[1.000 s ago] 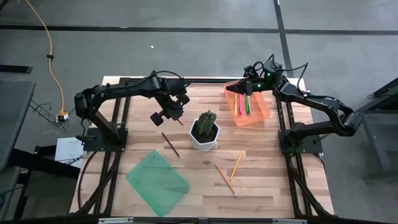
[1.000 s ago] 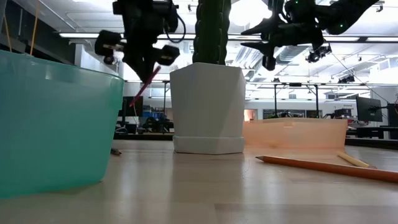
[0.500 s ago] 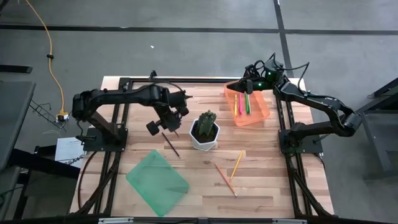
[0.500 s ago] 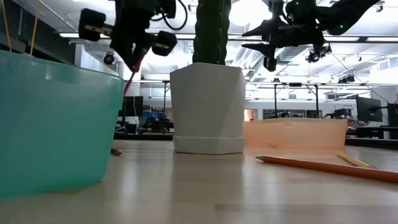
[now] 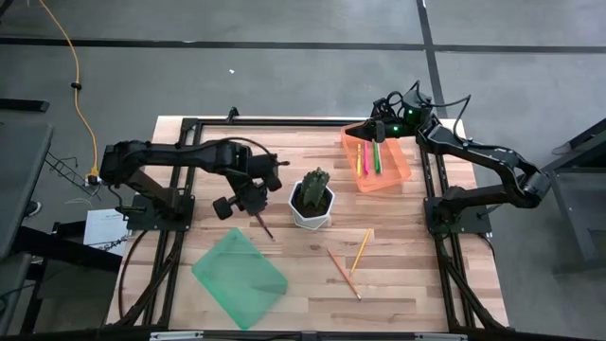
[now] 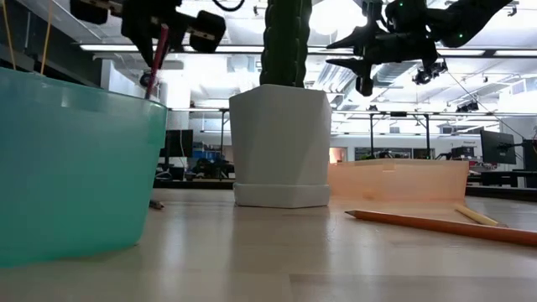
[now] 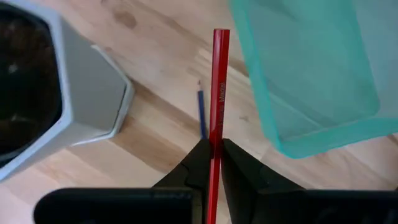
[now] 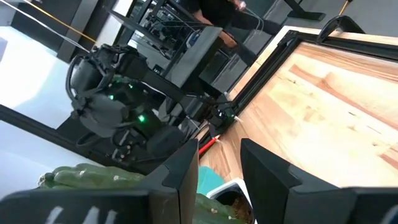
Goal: Sort pens & pencils
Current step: Put the red pencil into the green bin, then put the blue pencil into the green bin
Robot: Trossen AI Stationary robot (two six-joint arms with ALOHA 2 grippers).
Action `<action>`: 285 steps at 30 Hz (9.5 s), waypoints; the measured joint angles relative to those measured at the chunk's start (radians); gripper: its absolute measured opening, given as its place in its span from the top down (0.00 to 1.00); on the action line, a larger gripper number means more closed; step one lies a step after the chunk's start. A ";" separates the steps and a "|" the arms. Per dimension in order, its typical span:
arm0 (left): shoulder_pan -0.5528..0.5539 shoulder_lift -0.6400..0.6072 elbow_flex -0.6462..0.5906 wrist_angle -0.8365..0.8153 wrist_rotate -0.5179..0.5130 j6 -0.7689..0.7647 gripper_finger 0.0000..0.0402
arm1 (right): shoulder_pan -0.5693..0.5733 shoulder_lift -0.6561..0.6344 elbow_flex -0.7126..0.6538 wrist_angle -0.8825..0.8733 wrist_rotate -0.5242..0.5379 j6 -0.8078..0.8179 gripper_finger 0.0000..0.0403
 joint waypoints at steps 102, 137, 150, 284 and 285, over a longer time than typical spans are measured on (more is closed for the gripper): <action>-0.537 0.040 -0.231 0.386 0.076 -0.603 0.73 | 0.038 0.000 0.000 0.201 0.015 0.177 0.72; -0.111 -0.092 -0.230 0.077 -0.107 -0.281 0.76 | 0.038 0.000 0.000 0.203 0.019 0.152 0.72; 0.084 -0.056 -0.265 0.159 -0.133 -0.120 0.76 | 0.038 0.000 0.000 0.227 0.018 0.133 0.72; -0.007 0.168 -0.481 0.521 -0.233 -0.110 0.77 | 0.037 -0.021 0.000 0.226 -0.011 0.128 0.72; -0.007 0.168 -0.481 0.521 -0.234 -0.113 0.77 | 0.037 -0.021 0.000 0.226 -0.011 0.128 0.72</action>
